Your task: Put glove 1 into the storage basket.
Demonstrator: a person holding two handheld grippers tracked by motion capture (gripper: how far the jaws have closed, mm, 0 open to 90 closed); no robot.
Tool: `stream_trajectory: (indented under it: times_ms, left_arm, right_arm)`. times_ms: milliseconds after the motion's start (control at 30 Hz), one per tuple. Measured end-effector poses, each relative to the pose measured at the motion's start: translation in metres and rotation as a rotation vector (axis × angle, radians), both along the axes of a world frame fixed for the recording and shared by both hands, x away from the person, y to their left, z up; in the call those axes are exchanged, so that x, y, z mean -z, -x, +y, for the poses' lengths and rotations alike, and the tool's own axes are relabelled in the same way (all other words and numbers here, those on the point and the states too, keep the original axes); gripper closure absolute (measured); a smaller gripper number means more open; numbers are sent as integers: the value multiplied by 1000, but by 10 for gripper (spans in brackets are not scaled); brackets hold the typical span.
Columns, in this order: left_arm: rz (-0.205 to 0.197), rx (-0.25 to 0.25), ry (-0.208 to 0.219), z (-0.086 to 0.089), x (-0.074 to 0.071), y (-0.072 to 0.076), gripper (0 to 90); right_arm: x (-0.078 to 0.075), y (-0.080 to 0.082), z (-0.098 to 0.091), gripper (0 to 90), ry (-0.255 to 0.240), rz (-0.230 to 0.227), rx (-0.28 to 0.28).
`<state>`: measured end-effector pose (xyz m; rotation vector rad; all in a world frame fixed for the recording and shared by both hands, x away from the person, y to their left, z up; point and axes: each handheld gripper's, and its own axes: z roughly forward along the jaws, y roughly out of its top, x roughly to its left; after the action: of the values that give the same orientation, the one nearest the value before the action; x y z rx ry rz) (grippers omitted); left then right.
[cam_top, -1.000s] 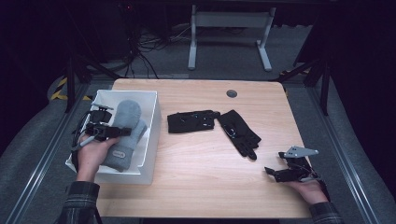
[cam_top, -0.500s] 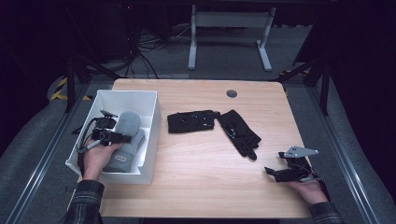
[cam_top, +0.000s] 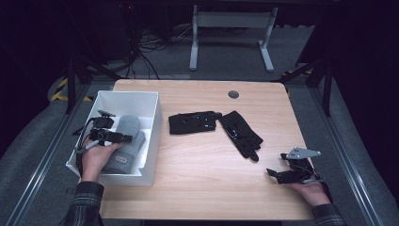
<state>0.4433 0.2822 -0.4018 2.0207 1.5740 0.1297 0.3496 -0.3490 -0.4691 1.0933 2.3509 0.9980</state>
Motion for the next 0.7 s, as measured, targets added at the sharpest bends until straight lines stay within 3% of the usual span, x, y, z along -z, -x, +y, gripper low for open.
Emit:
stream_trajectory:
  times_ms: [67,267,700]
  left_arm:
    - [-29,-11,7,0,-9,1,281]
    - [-105,9,-24,-8,-37,7,202]
    - [-200,165,25,-45,-83,23,148]
  right_arm:
    - [0,0,0,103,0,0,0]
    - [0,0,0,103,0,0,0]
    - [0,0,0,102,0,0,1]
